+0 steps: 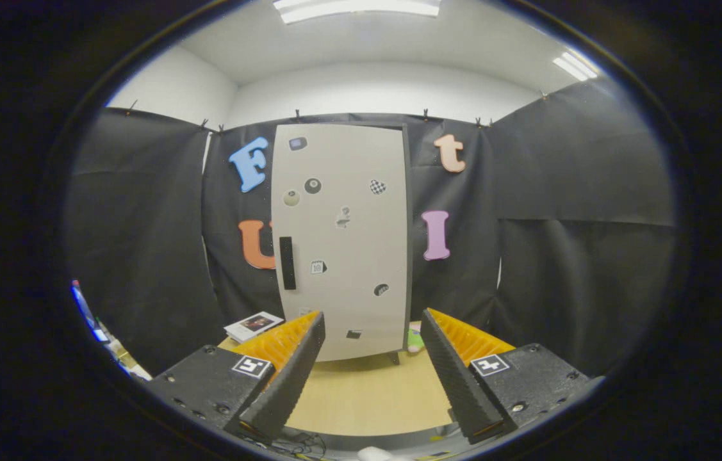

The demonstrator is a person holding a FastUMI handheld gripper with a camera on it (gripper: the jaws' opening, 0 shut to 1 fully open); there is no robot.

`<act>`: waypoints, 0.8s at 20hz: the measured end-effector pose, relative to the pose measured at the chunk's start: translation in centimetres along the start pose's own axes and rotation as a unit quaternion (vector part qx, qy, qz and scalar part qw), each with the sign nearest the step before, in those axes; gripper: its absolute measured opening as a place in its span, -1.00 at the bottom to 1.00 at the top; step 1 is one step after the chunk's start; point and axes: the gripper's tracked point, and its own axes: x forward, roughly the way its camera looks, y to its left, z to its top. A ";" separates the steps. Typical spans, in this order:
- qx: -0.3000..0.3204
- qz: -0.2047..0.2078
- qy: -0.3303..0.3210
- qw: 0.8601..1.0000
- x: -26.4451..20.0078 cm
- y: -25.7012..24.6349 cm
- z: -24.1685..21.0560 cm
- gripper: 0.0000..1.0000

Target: Open the shoe cabinet door, grab the shoes and put them into the shoe cabinet, then close the shoe cabinet door.

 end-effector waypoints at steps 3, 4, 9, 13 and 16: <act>-0.002 0.001 -0.001 1.000 -0.1 0.1 0.1 0.96; -0.002 0.002 -0.001 1.000 -0.1 0.2 0.2 0.96; -0.001 0.005 0.002 1.000 0.1 0.3 0.1 0.96; -0.004 0.011 0.000 1.000 0.6 0.5 0.2 0.96; -0.002 0.015 0.002 1.000 0.9 0.6 0.0 0.96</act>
